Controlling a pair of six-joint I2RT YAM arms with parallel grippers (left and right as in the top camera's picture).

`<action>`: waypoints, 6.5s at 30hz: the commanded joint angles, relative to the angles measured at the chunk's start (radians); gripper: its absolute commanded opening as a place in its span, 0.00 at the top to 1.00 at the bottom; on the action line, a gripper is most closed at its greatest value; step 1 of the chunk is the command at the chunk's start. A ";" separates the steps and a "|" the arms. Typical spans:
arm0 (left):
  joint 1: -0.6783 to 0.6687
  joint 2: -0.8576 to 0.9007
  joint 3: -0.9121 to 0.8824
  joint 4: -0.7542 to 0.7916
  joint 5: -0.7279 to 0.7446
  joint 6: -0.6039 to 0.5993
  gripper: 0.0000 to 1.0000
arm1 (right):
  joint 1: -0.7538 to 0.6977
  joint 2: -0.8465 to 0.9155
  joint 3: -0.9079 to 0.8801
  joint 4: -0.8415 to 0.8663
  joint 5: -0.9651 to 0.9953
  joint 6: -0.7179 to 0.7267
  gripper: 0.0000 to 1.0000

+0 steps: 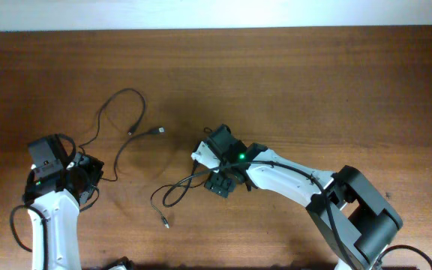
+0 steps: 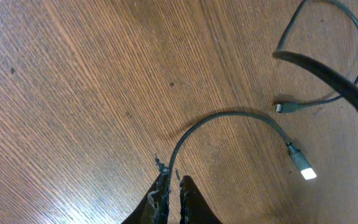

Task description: Untangle cables

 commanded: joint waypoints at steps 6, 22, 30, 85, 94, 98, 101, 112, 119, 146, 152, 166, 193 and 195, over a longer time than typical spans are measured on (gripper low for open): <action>0.003 -0.007 0.000 -0.084 -0.037 0.004 1.00 | -0.146 -0.012 0.151 -0.074 0.317 0.057 0.96; 0.003 -0.007 0.000 -0.181 0.031 0.004 1.00 | -1.338 0.297 0.463 0.379 0.080 -0.017 0.96; -0.408 -0.008 0.000 0.418 0.554 0.085 1.00 | -1.323 0.201 0.757 0.056 -0.359 0.290 0.01; -0.862 0.261 0.037 -0.194 0.885 0.714 0.01 | -0.604 -0.150 0.436 -0.998 -0.392 0.277 0.02; -0.695 0.267 0.038 0.211 0.783 0.538 0.01 | -0.604 -0.150 0.436 -0.988 -0.388 0.278 0.02; -0.694 0.268 0.037 -0.050 0.263 0.160 0.01 | -0.604 -0.150 0.436 -0.973 -0.392 0.293 0.01; -0.694 0.268 0.038 -0.112 0.358 0.274 0.01 | -0.604 -0.150 0.436 -0.954 -0.392 0.293 0.02; -0.220 0.267 0.270 0.066 0.489 0.284 0.01 | -0.264 -0.139 0.212 -0.659 -0.441 0.431 0.01; -0.107 0.267 0.270 0.056 0.487 0.285 0.01 | -0.035 -0.138 -0.048 -0.093 0.021 0.473 0.87; -0.107 0.268 0.270 0.056 0.486 0.284 0.01 | -0.581 0.221 0.202 -0.330 0.150 0.818 0.96; -0.107 0.268 0.270 0.056 0.486 0.285 0.01 | -0.936 0.222 0.349 -0.039 0.137 0.278 0.96; -0.107 0.268 0.270 0.056 0.486 0.285 0.01 | -1.118 0.242 0.521 -0.035 0.180 0.376 0.02; -0.107 0.268 0.270 0.056 0.487 0.285 0.01 | -1.095 -0.797 0.710 -1.295 -0.029 0.584 0.01; -0.107 0.268 0.270 0.055 0.487 0.284 0.01 | -1.095 -0.866 0.623 -1.289 -0.037 0.570 0.01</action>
